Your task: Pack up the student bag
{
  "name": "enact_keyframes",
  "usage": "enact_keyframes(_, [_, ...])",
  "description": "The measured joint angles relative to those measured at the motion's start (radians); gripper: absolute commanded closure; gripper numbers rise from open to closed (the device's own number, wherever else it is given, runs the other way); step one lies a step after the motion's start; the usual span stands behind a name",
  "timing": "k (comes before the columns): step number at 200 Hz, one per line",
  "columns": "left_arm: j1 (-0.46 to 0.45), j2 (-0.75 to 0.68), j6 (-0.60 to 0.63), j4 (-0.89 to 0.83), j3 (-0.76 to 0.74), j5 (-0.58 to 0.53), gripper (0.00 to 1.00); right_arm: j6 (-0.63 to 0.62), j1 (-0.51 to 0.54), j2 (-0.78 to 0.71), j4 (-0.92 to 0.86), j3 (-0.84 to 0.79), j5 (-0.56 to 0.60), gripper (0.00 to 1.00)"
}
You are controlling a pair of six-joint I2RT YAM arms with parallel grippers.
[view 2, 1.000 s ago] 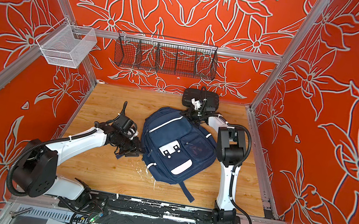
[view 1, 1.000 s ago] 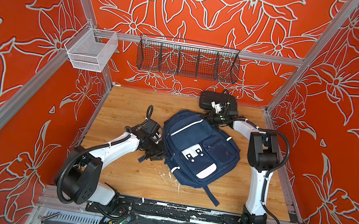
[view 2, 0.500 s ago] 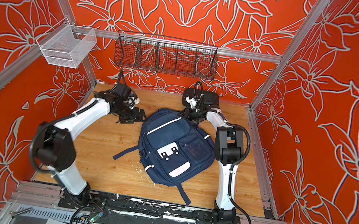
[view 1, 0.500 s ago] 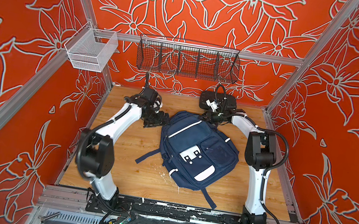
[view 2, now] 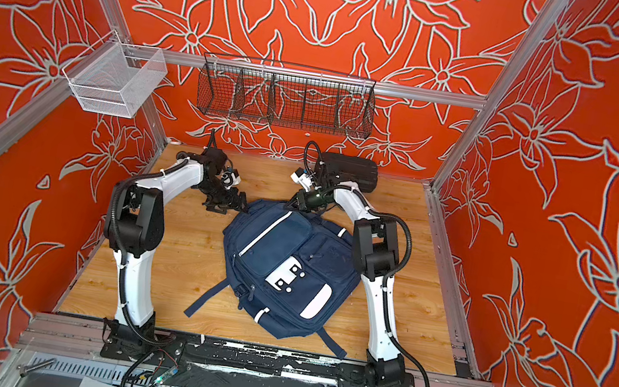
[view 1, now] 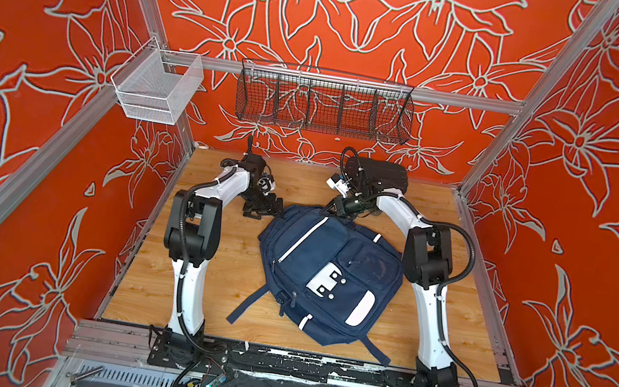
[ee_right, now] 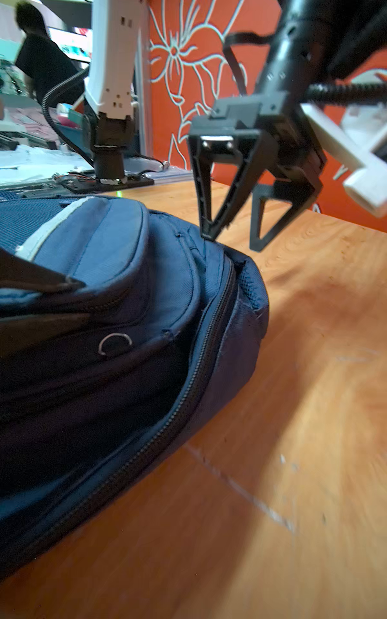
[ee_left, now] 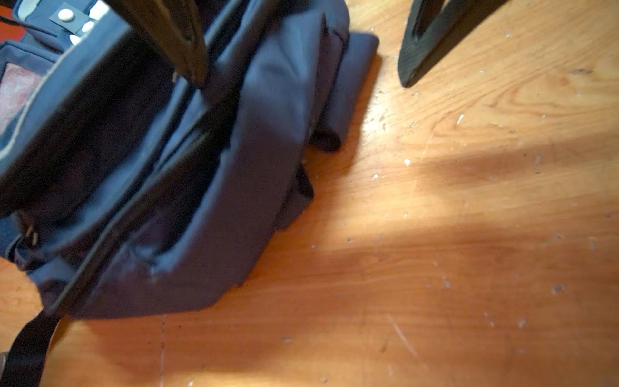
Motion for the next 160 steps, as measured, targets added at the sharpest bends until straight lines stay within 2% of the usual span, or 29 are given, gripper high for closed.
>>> enact_keyframes(37, [0.015,0.0,-0.006,0.023,-0.104,0.135,0.28,-0.007,0.013,0.056,-0.068,0.097,-0.017,0.83])
enact_keyframes(51, [0.019,0.0,-0.016,0.05,-0.125,0.175,0.4,0.003,0.014,0.079,-0.082,0.14,-0.016,0.81])
enact_keyframes(73, [0.028,0.0,-0.047,0.102,-0.174,0.245,0.62,0.049,0.014,0.089,-0.079,0.175,0.004,0.65])
enact_keyframes(82, [0.029,0.0,-0.053,0.12,-0.191,0.267,0.76,0.061,0.014,0.089,-0.077,0.195,0.022,0.61])
enact_keyframes(90, [0.027,-0.001,-0.066,0.138,-0.208,0.293,0.87,0.08,0.015,0.089,-0.076,0.216,0.052,0.58])
enact_keyframes(106, [0.023,-0.016,-0.119,0.185,-0.25,0.332,1.0,0.123,0.016,0.077,-0.073,0.242,0.148,0.52])
enact_keyframes(130, [0.02,-0.072,-0.203,0.269,-0.327,0.359,1.0,0.158,0.017,-0.011,-0.058,0.166,0.319,0.51])
enact_keyframes(160, [0.019,-0.177,-0.355,0.383,-0.436,0.367,1.0,0.198,0.031,-0.283,-0.028,-0.069,0.453,0.52])
